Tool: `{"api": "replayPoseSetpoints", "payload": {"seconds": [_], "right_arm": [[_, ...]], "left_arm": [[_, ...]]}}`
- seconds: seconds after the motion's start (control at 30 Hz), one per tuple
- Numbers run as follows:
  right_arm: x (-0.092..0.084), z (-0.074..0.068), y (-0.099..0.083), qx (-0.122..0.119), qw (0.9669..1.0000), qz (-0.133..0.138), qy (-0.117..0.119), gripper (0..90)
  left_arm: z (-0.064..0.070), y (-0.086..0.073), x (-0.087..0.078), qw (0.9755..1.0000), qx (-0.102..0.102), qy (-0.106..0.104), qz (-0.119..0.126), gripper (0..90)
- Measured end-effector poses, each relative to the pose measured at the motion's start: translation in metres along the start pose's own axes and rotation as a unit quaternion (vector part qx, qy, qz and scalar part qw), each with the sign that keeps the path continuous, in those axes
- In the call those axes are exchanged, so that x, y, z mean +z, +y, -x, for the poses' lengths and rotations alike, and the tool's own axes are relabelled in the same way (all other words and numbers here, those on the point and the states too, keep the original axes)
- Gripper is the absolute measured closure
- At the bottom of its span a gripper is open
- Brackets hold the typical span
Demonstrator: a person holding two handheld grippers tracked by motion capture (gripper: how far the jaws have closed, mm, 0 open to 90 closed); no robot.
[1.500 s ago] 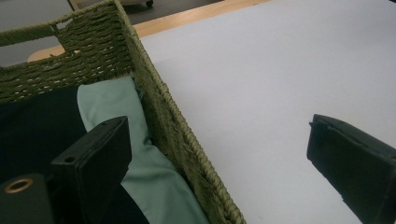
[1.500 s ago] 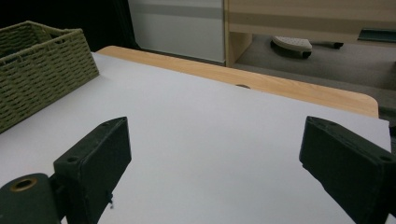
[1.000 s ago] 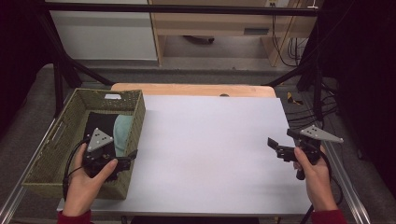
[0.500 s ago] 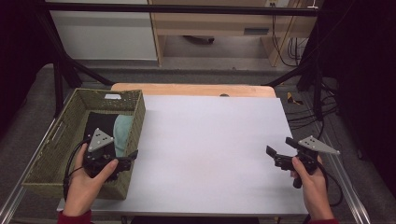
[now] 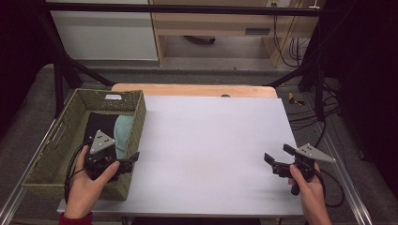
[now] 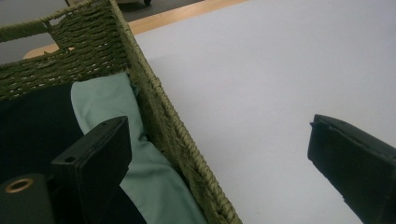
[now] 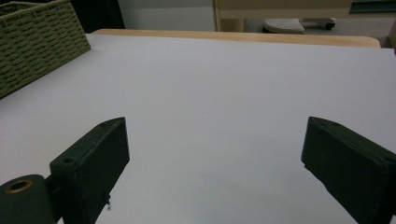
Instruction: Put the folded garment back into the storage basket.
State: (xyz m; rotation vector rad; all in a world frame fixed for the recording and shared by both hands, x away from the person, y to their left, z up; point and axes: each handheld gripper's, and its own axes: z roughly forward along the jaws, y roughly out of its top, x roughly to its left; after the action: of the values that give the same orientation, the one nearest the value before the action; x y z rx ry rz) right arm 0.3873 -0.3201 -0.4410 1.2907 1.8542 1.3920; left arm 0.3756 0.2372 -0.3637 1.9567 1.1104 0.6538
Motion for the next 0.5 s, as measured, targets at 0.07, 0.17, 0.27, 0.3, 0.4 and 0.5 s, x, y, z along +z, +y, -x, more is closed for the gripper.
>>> {"api": "replayPoseSetpoints", "payload": {"seconds": [0.07,0.17,0.27,0.3,0.4,0.5], "right_arm": [[0.001,-0.001,-0.002,-0.002,1.0,-0.002,0.001,7.7],[0.003,-0.005,-0.006,-0.003,1.0,-0.007,0.005,7.7],[0.005,-0.009,-0.01,-0.007,0.9999,-0.012,0.01,7.7],[0.006,-0.01,-0.012,-0.007,0.9998,-0.013,0.011,7.7],[0.008,-0.014,-0.015,-0.007,0.9997,-0.017,0.017,7.7],[0.01,-0.018,-0.017,-0.009,0.9995,-0.02,0.022,7.7]], "left_arm": [[0.0,0.0,0.0,1.0,0.0,-0.002,-0.002,6.4],[-0.001,-0.001,0.0,1.0,-0.002,0.0,-0.001,6.4],[0.0,-0.001,0.0,1.0,-0.001,-0.001,0.0,6.4],[0.0,-0.001,0.0,1.0,0.0,-0.001,0.0,6.4],[0.0,-0.001,0.001,1.0,0.002,-0.001,-0.001,6.4],[0.001,-0.001,0.001,1.0,0.002,-0.002,-0.001,6.4]]}}
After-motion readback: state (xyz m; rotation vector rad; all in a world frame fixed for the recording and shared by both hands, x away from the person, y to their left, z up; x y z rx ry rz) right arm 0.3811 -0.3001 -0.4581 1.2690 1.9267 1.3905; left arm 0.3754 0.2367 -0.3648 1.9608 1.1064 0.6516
